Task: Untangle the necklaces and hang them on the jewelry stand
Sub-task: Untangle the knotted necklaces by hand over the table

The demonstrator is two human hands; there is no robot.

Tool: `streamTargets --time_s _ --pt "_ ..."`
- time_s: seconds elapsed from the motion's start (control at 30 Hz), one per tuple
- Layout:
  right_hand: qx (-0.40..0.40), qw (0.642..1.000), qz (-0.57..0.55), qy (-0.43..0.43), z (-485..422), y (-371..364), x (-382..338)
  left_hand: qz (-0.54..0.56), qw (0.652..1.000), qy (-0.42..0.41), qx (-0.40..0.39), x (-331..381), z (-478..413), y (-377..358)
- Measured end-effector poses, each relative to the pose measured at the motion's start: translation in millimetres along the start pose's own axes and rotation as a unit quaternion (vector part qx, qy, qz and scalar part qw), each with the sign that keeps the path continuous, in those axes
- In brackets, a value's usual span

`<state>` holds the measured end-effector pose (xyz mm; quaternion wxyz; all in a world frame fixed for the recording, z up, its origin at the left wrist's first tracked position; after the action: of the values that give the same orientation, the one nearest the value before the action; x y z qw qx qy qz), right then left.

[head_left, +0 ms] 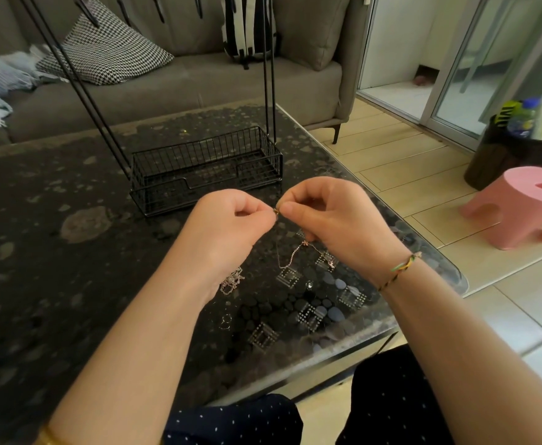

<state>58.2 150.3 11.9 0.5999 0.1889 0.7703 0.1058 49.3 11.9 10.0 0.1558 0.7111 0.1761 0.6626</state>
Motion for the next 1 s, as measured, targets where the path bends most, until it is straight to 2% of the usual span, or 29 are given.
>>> streamTargets --time_s 0.37,0.63,0.77,1.0 --pt "-0.011 1.0 0.013 -0.007 1 -2 -1 -0.025 0.999 -0.023 0.032 4 0 1" --pt "0.004 0.998 0.051 0.037 1 -4 -4 -0.002 0.999 -0.02 0.039 2 -1 1" --pt "0.002 0.998 0.047 0.035 2 -5 -4 -0.029 0.996 -0.067 0.059 6 -1 1" --pt "-0.031 0.998 -0.013 -0.044 2 -4 2 -0.051 0.985 -0.155 0.063 12 0 1"
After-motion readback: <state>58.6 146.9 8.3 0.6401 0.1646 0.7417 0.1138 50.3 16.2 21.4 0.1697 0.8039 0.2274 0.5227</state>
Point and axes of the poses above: each hand's wrist, its own z-axis away from the middle knuckle, its own y-axis out of the back of the hand, x = y × z, the point moved 4 cm from there along -z, towards the middle knuckle, and after that the axes turned 7 degrees about x, right-handed, at the moved point
